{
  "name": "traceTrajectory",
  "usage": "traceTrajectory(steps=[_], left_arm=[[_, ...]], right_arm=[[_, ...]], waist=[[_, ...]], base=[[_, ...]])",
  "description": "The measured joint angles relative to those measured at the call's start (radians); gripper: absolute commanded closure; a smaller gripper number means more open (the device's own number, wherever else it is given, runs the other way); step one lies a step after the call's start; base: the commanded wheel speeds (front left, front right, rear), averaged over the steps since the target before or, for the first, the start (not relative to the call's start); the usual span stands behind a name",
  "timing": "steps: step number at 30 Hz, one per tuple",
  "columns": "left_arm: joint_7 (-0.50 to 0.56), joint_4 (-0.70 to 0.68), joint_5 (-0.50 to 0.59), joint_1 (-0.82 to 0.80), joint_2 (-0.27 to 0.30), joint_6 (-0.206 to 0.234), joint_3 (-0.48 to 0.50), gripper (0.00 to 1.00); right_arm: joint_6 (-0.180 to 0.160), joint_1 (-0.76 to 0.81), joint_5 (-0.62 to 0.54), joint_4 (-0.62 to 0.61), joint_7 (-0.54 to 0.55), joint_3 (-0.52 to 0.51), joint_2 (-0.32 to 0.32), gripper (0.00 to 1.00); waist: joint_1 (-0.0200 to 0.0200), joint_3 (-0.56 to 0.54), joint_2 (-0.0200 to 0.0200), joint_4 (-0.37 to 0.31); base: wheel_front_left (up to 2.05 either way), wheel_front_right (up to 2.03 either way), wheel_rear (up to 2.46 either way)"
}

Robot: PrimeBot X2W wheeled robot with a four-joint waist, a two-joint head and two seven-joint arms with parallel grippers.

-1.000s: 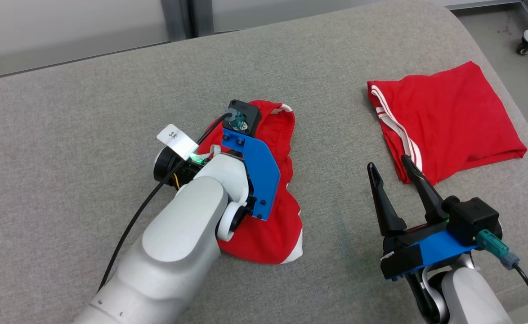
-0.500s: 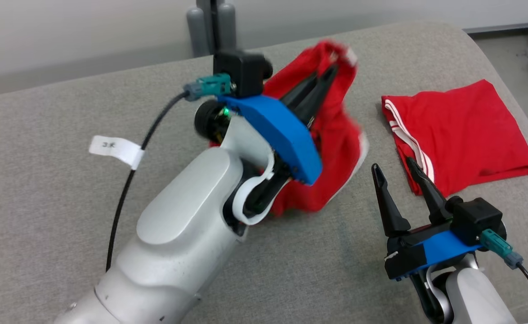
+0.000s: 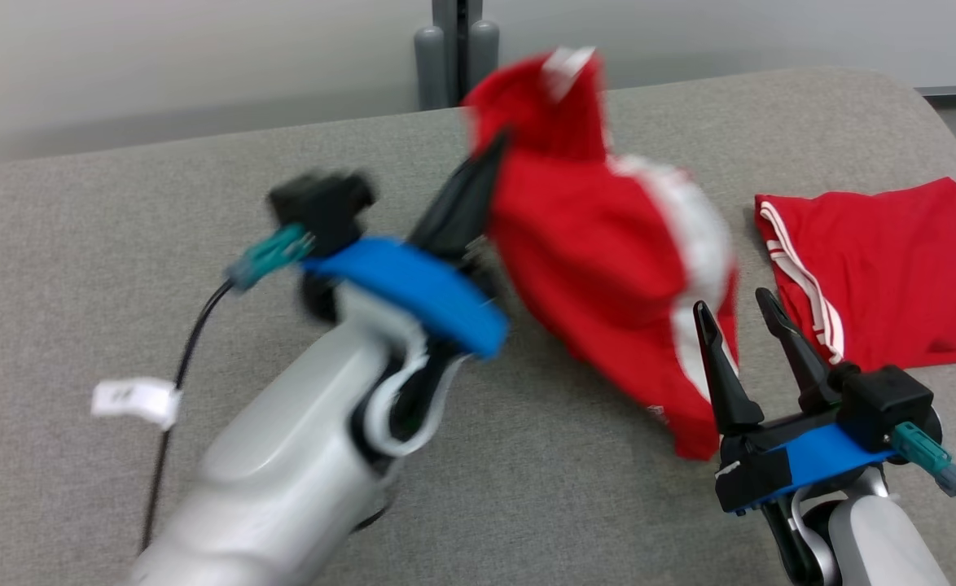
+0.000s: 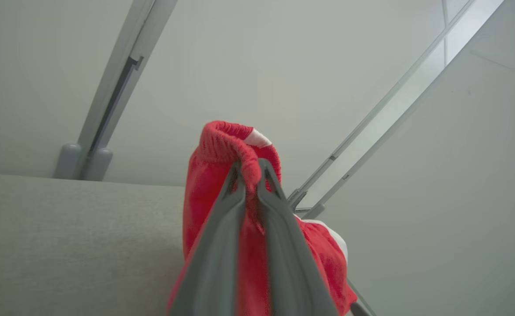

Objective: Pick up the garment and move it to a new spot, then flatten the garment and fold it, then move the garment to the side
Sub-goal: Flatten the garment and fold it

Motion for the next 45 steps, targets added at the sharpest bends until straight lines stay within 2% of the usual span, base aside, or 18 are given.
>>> traceTrajectory(steps=[4, 9, 12, 13, 14, 15, 19, 23, 28, 32, 40, 44, 45], left_arm=[[-0.018, 0.101, 0.014, 0.165, 0.12, 0.049, 0.005, 1.0], [-0.035, 0.167, 0.009, 0.314, 0.186, 0.078, 0.026, 1.0], [-0.043, 0.171, 0.011, 0.366, 0.203, 0.091, 0.044, 0.98], [-0.044, 0.168, 0.013, 0.381, 0.203, 0.093, 0.05, 0.6], [-0.047, 0.162, 0.015, 0.395, 0.204, 0.093, 0.056, 0.25], [-0.047, 0.153, 0.019, 0.407, 0.206, 0.094, 0.058, 0.0], [-0.049, 0.109, 0.073, 0.429, 0.233, 0.112, 0.051, 0.0], [-0.05, 0.006, 0.145, 0.419, 0.251, 0.12, 0.035, 0.0], [0.085, -0.07, 0.202, 0.308, 0.257, 0.096, -0.056, 0.0], [0.243, -0.031, 0.22, 0.224, 0.233, 0.081, -0.136, 0.0], [0.377, 0.115, 0.256, 0.101, 0.215, 0.089, -0.183, 0.0], [0.457, 0.173, 0.234, 0.07, 0.199, 0.071, -0.195, 0.0], [0.479, 0.187, 0.218, 0.065, 0.194, 0.062, -0.196, 0.79]], right_arm=[[0.0, 0.001, -0.001, -0.011, 0.007, -0.003, 0.001, 0.0], [0.0, 0.005, -0.002, -0.024, 0.013, -0.017, -0.003, 0.0], [0.0, 0.014, -0.009, -0.035, 0.021, -0.026, -0.004, 0.0], [0.0, 0.019, -0.009, -0.037, 0.024, -0.029, -0.005, 0.0], [0.0, 0.021, -0.01, -0.039, 0.025, -0.03, -0.005, 0.0], [0.0, 0.021, -0.01, -0.043, 0.026, -0.031, -0.006, 0.0], [0.0, 0.021, -0.01, -0.05, 0.034, -0.023, -0.007, 0.0], [0.0, 0.021, -0.009, -0.056, 0.04, -0.018, -0.007, 0.0], [0.0, 0.02, -0.008, -0.06, 0.043, -0.005, -0.008, 0.0], [0.0, 0.015, -0.001, -0.058, 0.042, 0.013, -0.008, 0.0], [0.0, 0.0, 0.007, -0.042, 0.025, 0.028, -0.003, 0.0], [0.0, 0.001, 0.008, -0.033, 0.017, 0.027, -0.003, 0.0], [0.0, 0.001, 0.008, -0.032, 0.016, 0.028, -0.003, 0.0]], waist=[[0.0001, 0.009, 0.0, 0.016], [0.0, 0.016, 0.0, 0.045], [0.0, 0.015, 0.0, 0.067], [0.0001, 0.014, 0.0, 0.075], [0.0, 0.014, 0.0, 0.083], [0.0001, 0.013, 0.0, 0.09], [0.0001, 0.011, 0.0, 0.112], [0.0001, 0.007, 0.0, 0.121], [0.0, 0.011, 0.0, 0.112], [0.0, 0.02, 0.0, 0.086], [0.0001, 0.031, 0.0, 0.026], [0.0001, 0.032, 0.0, 0.017], [0.0, 0.032, 0.0, 0.015]], base=[[0.0, 0.0, 0.0], [0.0, 0.0, 0.0], [0.0, 0.0, 0.0], [0.0, 0.0, 0.0], [0.0, 0.0, 0.0], [0.0, 0.0, 0.0], [0.0, 0.0, 0.0], [0.0, 0.0, 0.0], [0.0, 0.0, 0.0], [0.0, 0.0, 0.0], [0.0, 0.0, 0.0], [0.0, 0.0, 0.0], [0.0, 0.0, 0.0]])
